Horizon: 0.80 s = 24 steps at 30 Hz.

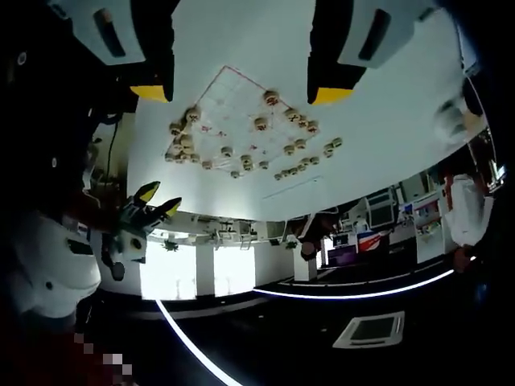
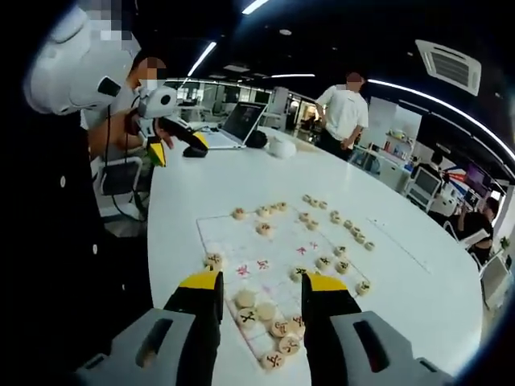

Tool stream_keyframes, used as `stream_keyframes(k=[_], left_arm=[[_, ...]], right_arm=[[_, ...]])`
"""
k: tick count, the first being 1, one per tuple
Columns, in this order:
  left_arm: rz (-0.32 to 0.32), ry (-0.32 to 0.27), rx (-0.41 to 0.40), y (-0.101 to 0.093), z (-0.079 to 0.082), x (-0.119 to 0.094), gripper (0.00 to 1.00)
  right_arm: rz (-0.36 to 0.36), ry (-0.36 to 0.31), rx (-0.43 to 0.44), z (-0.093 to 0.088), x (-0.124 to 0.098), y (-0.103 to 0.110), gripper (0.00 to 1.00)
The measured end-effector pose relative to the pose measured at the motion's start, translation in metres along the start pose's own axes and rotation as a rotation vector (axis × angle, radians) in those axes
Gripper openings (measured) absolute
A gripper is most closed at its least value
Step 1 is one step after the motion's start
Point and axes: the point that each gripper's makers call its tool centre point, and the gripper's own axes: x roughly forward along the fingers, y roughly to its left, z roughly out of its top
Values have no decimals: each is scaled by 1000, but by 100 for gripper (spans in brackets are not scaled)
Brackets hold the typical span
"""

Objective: Pick up the chess pieces one by one and place each piece onto its starting position on the chessboard, setting the pieces on their correct points until all the chess pieces are arranged in the starting layout

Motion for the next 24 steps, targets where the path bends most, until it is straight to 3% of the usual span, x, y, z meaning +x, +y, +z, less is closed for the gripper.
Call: stream_keyframes(k=[8,11,16,20,24], left_arm=[[-47,37,50,3,18,18,67],[-69,78,81,6,22,30,66],[-136,124,134,3,36,59,63],[-250,156,149,-11,43,82,61],[-249,251,212,-3,36,106,58]], right_arm=[[-21,-12,33,-10,-8,-1,40],[-32,-19,46,-13,-12,-2,40],[-50,-32,69,-18,-19,-4,40],[-65,-37,82,-21,-24,-4,40],[-79,-43,95,-25,-28,-4,40]])
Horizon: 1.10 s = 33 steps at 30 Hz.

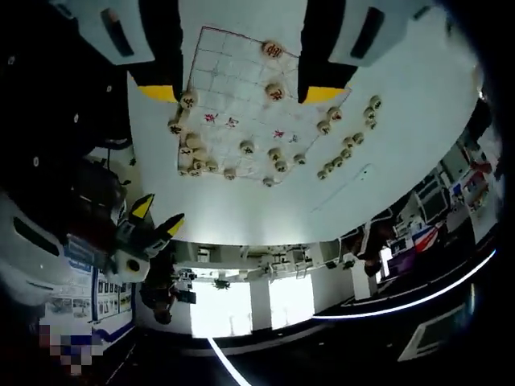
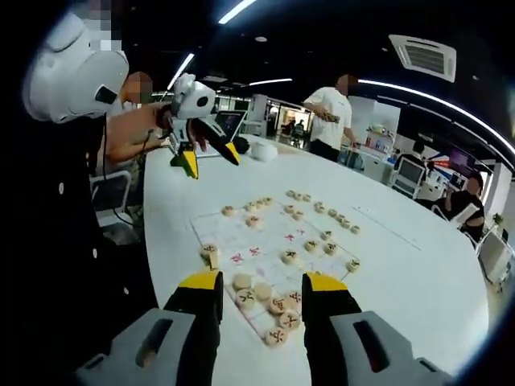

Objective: Pick up the chess pieces one by one and place each piece onto its starting position on the chessboard, setting the pieces on their correct points until all the chess pieces are arranged in the starting layout

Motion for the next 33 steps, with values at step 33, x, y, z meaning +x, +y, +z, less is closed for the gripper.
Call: stream_keyframes(k=[33], left_arm=[[-11,275,-83,26,-45,94,30]], right_arm=[[-76,-12,98,-24,-18,-14,39]])
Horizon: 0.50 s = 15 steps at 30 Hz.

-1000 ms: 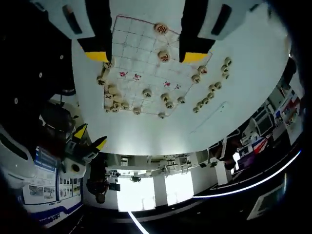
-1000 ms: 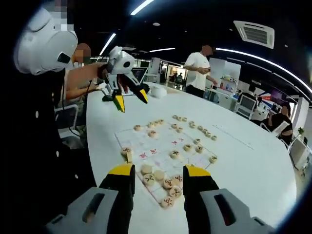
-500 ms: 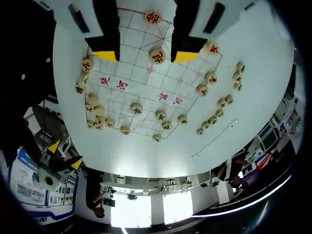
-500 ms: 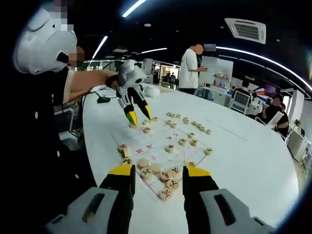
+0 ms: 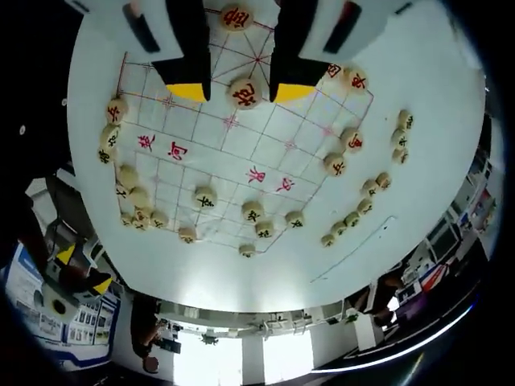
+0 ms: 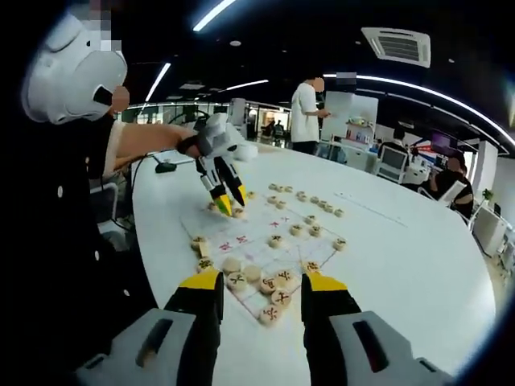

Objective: Pick up the chess pieces one by one and place each piece onto its starting position on the chessboard, setting the pieces on their correct points until all the chess pieces are arranged in the starting layout

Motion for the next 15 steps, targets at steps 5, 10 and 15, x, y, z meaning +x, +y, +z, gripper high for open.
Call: stream_keyframes(k=[5,10,15], left_arm=[[7,6,-9,0,-3,5,26],[18,4,-23,0,-4,8,20],[27,-11,-39,1,-3,9,20]], right_arm=[[-1,0,2,0,0,0,39],[-5,-4,4,0,-1,-1,39],[-4,-3,5,-1,-1,0,39]])
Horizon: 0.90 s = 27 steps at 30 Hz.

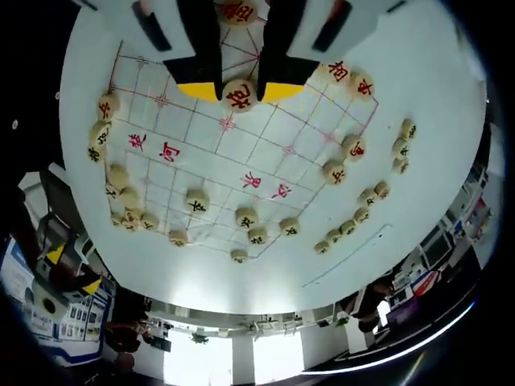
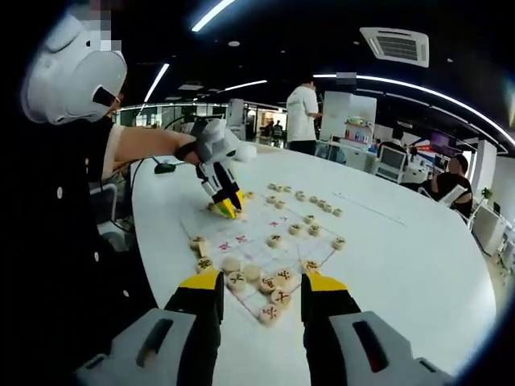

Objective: Pick up the chess pieces one by one and place each piece onto its starting position on the chessboard, setting the pieces on their correct points until all the chess pieces are arranged in the starting layout

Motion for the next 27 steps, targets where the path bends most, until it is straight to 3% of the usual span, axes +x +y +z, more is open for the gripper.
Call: stream_keyframes(k=[7,15,27], left_arm=[[73,-54,-7,27,13,-10,20],[127,-77,-30,57,24,-6,20],[152,-77,-67,86,38,10,20]], right_arm=[[-2,-9,-2,2,-2,1,39],[-14,-15,9,0,-9,3,39],[-40,-12,34,-5,-15,-1,39]])
